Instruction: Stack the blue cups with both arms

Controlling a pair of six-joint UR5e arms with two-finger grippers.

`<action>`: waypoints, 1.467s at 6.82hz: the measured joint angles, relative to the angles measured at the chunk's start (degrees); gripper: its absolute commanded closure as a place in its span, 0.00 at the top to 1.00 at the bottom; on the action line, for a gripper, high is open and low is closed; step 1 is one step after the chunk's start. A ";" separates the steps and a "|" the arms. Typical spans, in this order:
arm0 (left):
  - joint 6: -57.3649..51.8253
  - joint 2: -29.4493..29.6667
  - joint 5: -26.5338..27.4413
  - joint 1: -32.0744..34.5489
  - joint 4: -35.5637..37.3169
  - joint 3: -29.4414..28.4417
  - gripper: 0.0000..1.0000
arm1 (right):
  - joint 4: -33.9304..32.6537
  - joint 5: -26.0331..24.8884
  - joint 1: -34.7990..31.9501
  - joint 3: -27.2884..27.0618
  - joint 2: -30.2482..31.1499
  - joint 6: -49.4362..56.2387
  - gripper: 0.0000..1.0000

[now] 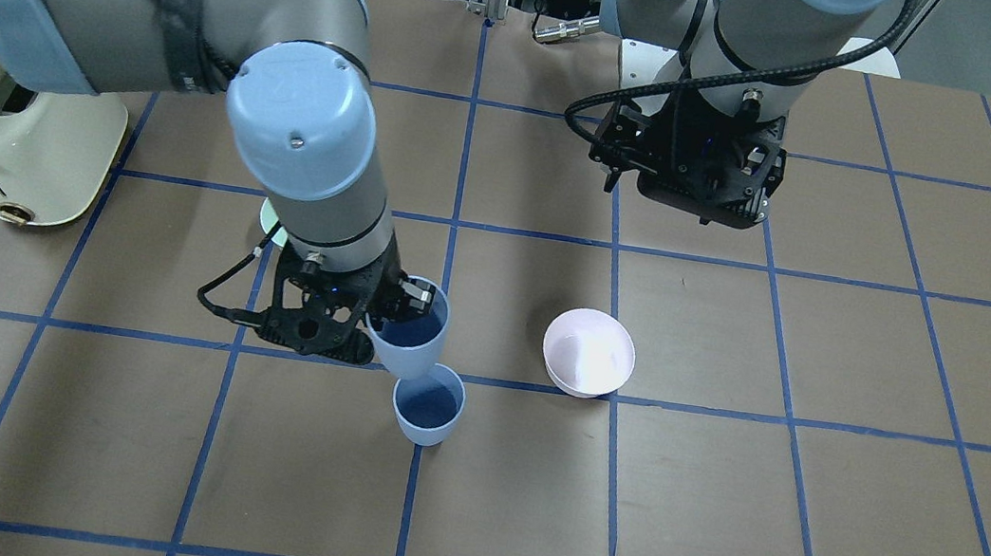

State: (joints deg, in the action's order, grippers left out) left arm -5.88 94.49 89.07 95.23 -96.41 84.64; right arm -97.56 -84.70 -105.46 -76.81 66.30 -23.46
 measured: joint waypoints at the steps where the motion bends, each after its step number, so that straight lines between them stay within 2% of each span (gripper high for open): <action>1: -0.65 -2.24 0.01 -1.28 6.33 4.07 1.00 | -0.22 -0.04 -1.68 0.00 -0.05 -1.77 0.00; 3: -0.57 -3.90 -0.08 -2.63 12.61 7.47 1.00 | -2.22 -0.23 -2.75 -0.07 -0.82 -3.01 0.00; 10: -0.09 -4.13 0.06 -2.95 13.97 7.99 1.00 | -5.54 -1.34 -2.16 -0.42 -2.88 -3.12 0.00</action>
State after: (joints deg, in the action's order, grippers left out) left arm -5.96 90.36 89.13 92.29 -82.44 92.64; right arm -103.09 -86.04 -107.62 -77.23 63.42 -26.58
